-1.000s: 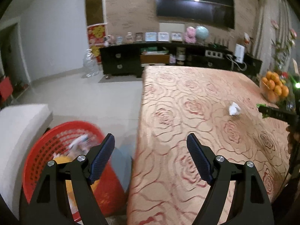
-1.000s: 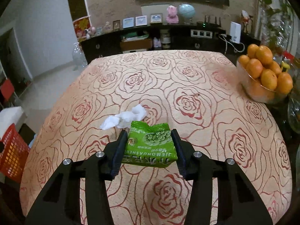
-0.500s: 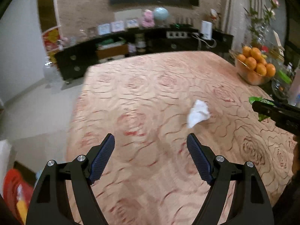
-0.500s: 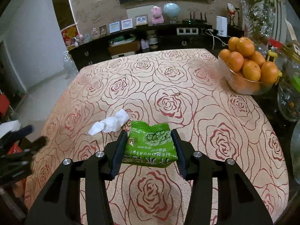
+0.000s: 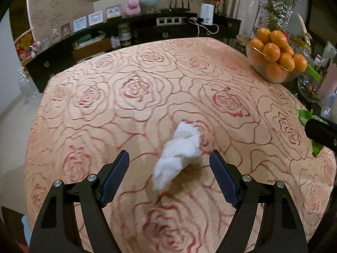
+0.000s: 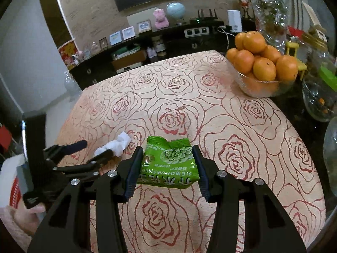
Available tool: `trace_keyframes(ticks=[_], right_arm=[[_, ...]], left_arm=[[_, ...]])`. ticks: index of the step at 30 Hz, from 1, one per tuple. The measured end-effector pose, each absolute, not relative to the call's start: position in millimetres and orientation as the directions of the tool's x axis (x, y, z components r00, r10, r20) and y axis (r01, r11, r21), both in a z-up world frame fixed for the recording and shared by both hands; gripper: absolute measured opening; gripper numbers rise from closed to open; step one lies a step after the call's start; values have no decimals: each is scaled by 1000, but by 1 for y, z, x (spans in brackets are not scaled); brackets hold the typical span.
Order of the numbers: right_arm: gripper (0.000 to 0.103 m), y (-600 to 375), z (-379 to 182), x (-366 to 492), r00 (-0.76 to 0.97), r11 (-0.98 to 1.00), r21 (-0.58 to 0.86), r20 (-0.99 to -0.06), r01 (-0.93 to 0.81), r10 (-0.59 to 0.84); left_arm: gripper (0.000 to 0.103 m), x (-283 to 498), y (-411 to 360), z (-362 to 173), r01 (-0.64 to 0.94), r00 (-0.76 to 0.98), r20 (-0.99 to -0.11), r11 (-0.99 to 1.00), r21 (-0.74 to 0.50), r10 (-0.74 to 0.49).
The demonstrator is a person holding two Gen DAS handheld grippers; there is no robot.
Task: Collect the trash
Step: 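Grasp the white tissue with the left tool while the right tool holds the packet, then carry the tissue in the left tool and packet in the right tool to the basket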
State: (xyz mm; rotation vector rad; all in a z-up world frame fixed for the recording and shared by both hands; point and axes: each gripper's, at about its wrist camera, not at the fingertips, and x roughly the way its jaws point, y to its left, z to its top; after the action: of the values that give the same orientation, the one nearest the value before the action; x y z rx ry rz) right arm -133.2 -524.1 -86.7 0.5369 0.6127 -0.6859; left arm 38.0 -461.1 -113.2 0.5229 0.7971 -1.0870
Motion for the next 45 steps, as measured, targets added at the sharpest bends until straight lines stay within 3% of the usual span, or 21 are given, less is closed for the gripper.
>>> trace_keyframes(ticks=[3, 5, 11, 30, 45], right_arm=[[46, -526, -88, -133, 624, 652, 272, -675, 707, -395], [46, -526, -89, -134, 631, 652, 287, -675, 702, -382], [46, -525, -89, -133, 636, 651, 298, -675, 698, -373], [46, -501, -80, -111, 666, 730, 232, -638, 644, -385], [46, -444, -63, -78, 737, 834, 153, -570, 531, -364]], left_arm=[[60, 36, -471, -120, 926, 216, -802, 378, -13, -557], [46, 36, -477, -126, 926, 208, -815, 377, -14, -541], [35, 35, -475, -129, 924, 201, -809, 380, -31, -553], [35, 29, -372, -58, 854, 390, -689, 520, 22, -611], [35, 20, -262, -2, 740, 592, -562, 666, 95, -578]])
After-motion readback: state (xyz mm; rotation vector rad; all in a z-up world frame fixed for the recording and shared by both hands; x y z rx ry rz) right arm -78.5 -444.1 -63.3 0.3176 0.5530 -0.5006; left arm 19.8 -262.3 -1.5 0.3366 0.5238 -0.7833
